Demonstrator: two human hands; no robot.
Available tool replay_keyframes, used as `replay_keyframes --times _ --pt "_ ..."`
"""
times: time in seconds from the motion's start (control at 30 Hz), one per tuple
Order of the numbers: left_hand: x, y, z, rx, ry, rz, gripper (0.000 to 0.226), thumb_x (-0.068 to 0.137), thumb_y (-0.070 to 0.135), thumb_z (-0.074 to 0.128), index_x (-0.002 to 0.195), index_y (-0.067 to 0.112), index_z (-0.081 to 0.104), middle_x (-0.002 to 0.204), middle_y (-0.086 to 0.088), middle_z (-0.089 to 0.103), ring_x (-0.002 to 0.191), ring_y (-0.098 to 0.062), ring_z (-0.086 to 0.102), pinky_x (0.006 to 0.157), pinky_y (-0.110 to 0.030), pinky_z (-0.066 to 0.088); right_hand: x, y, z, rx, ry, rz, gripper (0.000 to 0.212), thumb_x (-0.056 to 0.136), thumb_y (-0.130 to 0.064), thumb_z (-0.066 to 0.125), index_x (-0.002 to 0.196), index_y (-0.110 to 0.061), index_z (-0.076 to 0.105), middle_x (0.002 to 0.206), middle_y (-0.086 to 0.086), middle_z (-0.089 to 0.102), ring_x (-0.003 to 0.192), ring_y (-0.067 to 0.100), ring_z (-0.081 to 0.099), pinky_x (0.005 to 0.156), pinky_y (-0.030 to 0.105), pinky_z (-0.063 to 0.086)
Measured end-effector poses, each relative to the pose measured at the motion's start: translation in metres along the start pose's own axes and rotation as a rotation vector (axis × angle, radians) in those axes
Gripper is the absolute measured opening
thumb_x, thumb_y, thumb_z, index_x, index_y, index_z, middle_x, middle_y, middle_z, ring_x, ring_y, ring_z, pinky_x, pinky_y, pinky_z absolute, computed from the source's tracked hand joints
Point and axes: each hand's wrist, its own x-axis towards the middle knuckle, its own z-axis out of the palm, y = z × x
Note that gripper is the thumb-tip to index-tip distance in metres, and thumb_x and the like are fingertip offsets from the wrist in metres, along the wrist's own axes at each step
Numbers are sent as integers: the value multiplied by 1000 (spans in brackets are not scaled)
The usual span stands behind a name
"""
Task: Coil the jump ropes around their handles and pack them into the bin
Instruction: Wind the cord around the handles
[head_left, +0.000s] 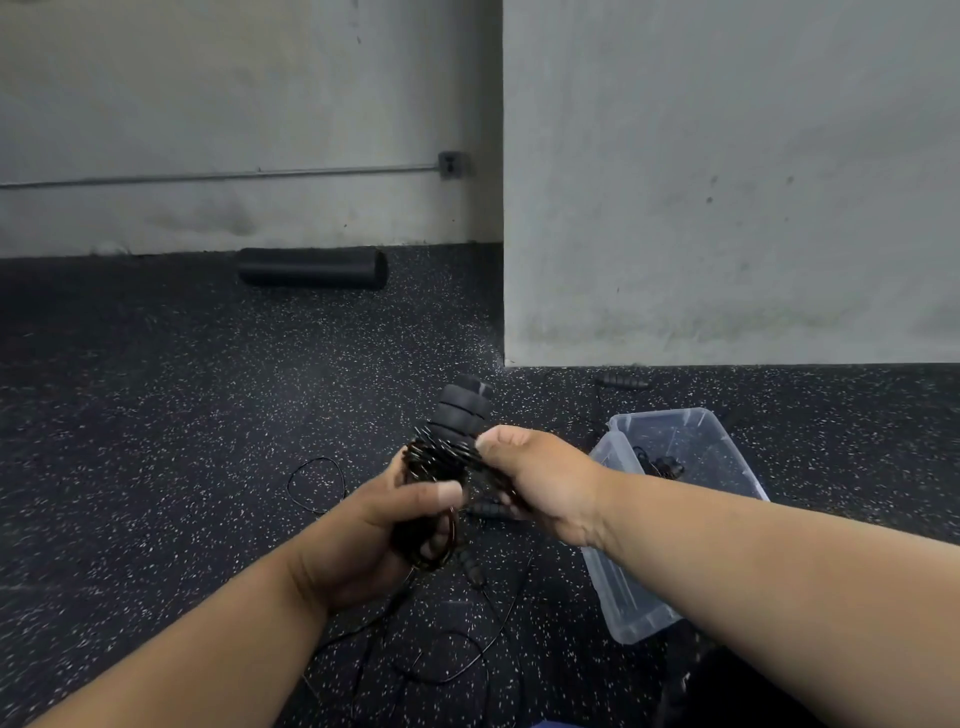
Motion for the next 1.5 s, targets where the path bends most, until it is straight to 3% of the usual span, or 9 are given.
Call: replay_keyframes --times 0.13,0.27,0.37,0.57,0.7,0.83,1.0,1.33,1.5 --pt "11 -1 -15 -208 183 -21 104 44 36 107 128 13 50 89 -6 64 74 -15 54 66 -26 50 -5 4 5 31 96 -47 10 102 -26 66 107 -24 75 89 -2 69 59 8 53 75 42 56" --pt "17 -3 -14 -194 240 22 104 49 43 105 132 14 50 89 -5 64 72 -14 57 63 -26 52 -17 3 11 -229 171 -240 21 103 -23 65 120 -34 69 84 -17 74 78 13 70 78 43 63" --pt "18 -8 -1 -207 300 71 87 74 34 87 144 5 45 88 -5 64 66 -11 58 59 -24 52 -23 3 16 -397 232 -306 13 99 -29 71 107 -39 68 63 -20 59 59 5 56 58 36 53" --pt "16 -11 10 -196 294 74 81 86 32 83 148 1 41 98 -11 73 71 -16 69 60 -26 54 -24 3 16 -389 300 -261 12 96 -30 75 93 -28 63 66 -12 53 50 -1 47 49 20 43" --pt "14 -3 13 -270 248 28 63 89 31 73 139 -3 52 94 -16 74 69 -20 72 57 -28 58 -25 -1 16 -313 246 -245 4 100 -26 69 100 -27 66 71 -4 67 58 6 60 54 29 49" --pt "15 2 -6 -234 219 -8 93 56 49 99 127 0 63 95 -11 70 70 -16 64 58 -26 56 -15 -11 3 -49 251 -166 8 105 -16 61 106 -17 69 73 -3 68 60 12 63 61 35 53" --pt "16 1 -5 -212 209 -43 65 81 40 71 129 -2 63 100 -14 69 73 -17 60 58 -25 53 -1 -6 -21 -48 254 -9 18 104 -27 65 89 -16 65 63 0 61 50 10 50 49 23 44" --pt "9 -13 8 29 218 -243 50 83 37 82 124 12 68 104 -12 73 76 -15 63 68 -28 49 25 -6 -39 -241 491 -131 26 103 -31 65 82 -16 68 62 -5 60 48 6 44 47 19 39" --pt "9 -17 9 -16 260 -232 53 82 38 82 125 10 67 100 -13 72 77 -17 62 73 -32 48 26 -23 -37 -33 385 -162 19 107 -27 56 96 -15 65 69 -2 63 67 15 55 68 29 47"
